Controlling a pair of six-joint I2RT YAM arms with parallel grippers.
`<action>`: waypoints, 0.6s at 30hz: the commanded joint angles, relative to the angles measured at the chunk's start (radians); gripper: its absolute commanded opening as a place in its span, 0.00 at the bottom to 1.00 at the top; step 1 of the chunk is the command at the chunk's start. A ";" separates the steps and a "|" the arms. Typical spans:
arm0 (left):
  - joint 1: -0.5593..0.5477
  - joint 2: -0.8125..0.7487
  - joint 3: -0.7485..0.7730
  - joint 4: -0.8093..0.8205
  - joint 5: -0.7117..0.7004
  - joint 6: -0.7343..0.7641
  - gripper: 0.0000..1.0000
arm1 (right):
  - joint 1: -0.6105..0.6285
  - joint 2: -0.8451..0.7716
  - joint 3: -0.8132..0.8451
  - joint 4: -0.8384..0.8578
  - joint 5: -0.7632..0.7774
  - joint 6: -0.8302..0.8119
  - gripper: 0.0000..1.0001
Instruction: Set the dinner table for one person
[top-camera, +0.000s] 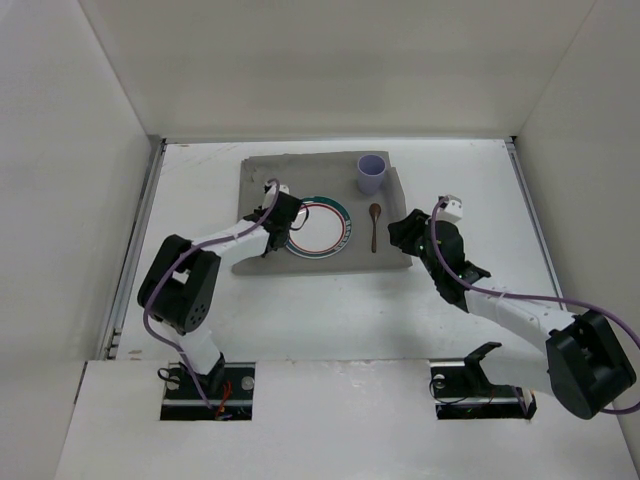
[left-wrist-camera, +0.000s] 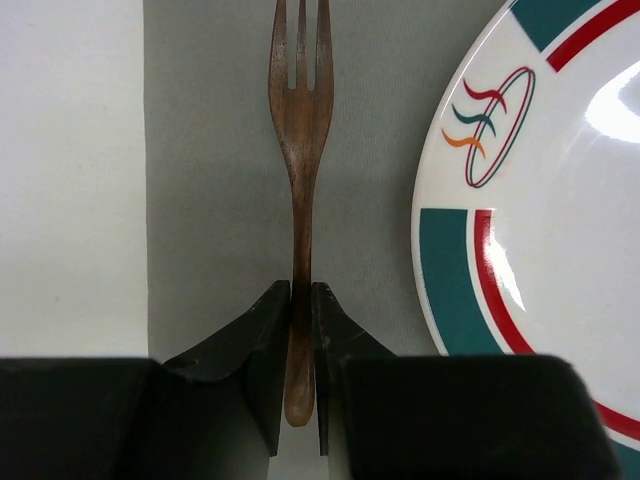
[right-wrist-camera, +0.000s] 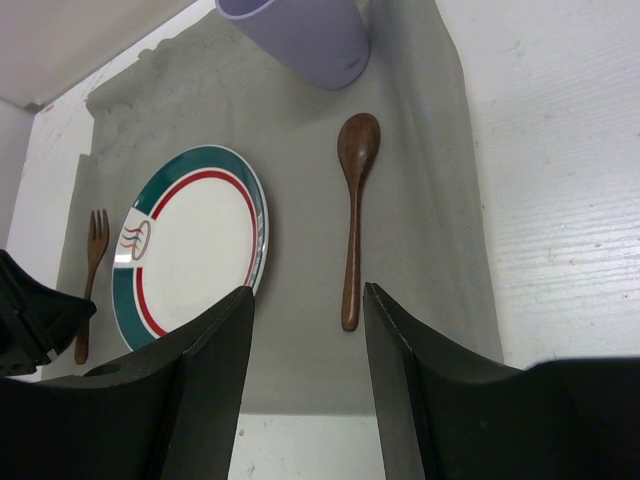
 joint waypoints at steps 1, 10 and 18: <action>0.009 0.005 -0.004 -0.012 -0.011 0.020 0.12 | -0.002 -0.007 0.008 0.060 0.018 -0.003 0.54; 0.006 0.032 -0.002 0.016 -0.023 0.023 0.18 | -0.004 0.000 0.009 0.060 0.008 0.000 0.54; 0.011 -0.018 -0.033 0.028 -0.057 -0.001 0.36 | -0.002 0.000 0.014 0.054 0.011 -0.003 0.54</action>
